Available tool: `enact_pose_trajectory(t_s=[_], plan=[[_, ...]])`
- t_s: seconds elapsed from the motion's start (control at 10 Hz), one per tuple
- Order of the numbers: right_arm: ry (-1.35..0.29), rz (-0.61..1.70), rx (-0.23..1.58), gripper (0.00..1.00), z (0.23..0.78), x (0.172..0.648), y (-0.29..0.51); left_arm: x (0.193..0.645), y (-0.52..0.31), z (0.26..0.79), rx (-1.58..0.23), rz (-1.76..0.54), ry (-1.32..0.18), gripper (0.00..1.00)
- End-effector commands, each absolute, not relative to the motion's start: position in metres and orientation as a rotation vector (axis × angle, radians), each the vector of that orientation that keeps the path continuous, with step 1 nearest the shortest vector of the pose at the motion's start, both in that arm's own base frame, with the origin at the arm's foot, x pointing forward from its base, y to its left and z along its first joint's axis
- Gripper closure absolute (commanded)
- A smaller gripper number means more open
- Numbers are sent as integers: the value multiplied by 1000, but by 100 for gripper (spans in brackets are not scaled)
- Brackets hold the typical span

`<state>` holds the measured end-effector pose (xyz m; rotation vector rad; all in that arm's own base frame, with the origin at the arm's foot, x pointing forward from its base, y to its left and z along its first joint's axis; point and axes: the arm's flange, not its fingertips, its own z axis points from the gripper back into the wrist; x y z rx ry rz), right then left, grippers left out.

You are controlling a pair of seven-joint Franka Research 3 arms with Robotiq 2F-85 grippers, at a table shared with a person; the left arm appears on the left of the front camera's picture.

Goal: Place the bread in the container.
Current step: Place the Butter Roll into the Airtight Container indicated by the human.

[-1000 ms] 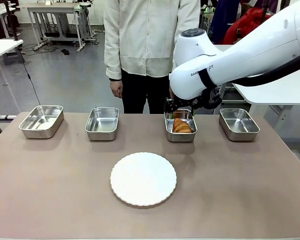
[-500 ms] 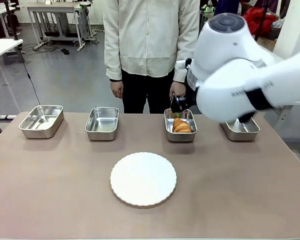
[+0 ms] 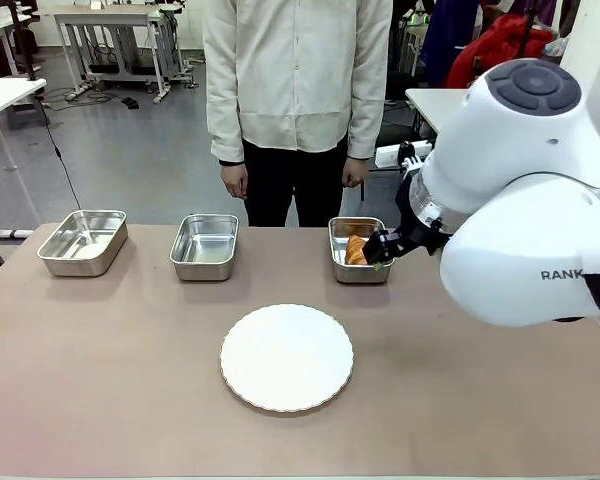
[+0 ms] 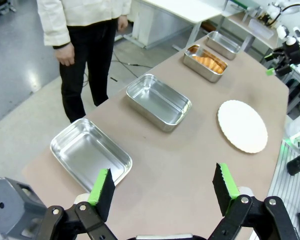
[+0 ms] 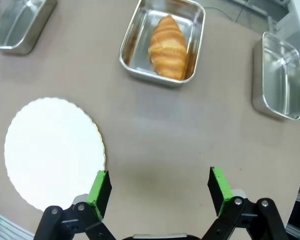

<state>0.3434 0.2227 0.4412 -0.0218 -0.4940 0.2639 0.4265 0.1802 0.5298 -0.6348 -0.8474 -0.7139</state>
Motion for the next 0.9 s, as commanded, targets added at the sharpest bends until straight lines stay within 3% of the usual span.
enact_pose_trajectory(t_s=[0.0,0.8], plan=[[-525,254,-32,0,443,345,226,425,180,530,-641,-722,-859,0],[-525,254,-32,0,443,345,226,425,180,530,-641,-722,-859,0]])
